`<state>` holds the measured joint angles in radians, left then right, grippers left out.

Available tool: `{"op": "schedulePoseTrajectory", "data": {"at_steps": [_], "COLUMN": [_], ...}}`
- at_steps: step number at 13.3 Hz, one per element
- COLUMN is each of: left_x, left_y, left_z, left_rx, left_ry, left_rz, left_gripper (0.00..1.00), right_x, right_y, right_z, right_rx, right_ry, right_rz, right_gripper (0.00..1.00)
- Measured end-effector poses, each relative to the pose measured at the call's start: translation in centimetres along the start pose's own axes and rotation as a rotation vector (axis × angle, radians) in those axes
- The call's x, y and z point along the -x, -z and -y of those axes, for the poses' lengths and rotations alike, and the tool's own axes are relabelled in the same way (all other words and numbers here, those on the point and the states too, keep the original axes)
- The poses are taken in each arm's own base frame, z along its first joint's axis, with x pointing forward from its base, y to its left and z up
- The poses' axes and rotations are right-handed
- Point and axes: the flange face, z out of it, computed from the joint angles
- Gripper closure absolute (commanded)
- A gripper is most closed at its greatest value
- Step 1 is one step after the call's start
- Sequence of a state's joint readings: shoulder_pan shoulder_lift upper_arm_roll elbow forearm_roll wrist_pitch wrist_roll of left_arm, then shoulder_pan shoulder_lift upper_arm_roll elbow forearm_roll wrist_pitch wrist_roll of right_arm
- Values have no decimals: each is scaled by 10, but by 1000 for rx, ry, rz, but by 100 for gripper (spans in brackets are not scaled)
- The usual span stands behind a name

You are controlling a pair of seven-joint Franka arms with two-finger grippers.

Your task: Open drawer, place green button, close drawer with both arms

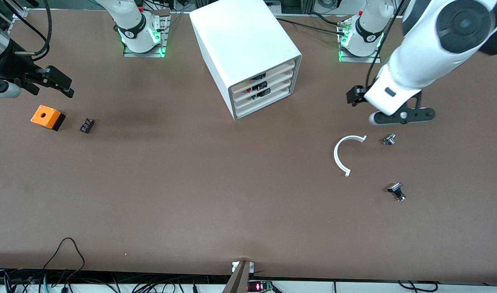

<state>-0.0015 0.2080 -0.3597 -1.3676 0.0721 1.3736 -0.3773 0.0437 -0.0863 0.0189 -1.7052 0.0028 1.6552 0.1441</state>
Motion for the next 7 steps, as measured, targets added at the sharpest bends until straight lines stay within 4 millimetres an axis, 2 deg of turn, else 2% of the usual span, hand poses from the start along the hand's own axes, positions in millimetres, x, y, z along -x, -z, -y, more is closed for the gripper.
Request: {"op": "schedulePoseTrajectory", "data": {"at_steps": [2,4,7], "left_x": [-2,-6,-10], "left_y": [9,9,-12], "left_z": [39,81,126], "left_rx": [1,-5,-11], "left_ry": [-117,-194,-165], "left_rz": [-28,-77,-153], "left_gripper": [1,1,1], "right_x": [0,0,0], "right_y": [0,1,1], "right_z": [0,0,0], "right_rx": [0,0,0], "right_ry": [0,0,0], "right_rz": [-1,-1,-2], "right_gripper": [0,0,0]}}
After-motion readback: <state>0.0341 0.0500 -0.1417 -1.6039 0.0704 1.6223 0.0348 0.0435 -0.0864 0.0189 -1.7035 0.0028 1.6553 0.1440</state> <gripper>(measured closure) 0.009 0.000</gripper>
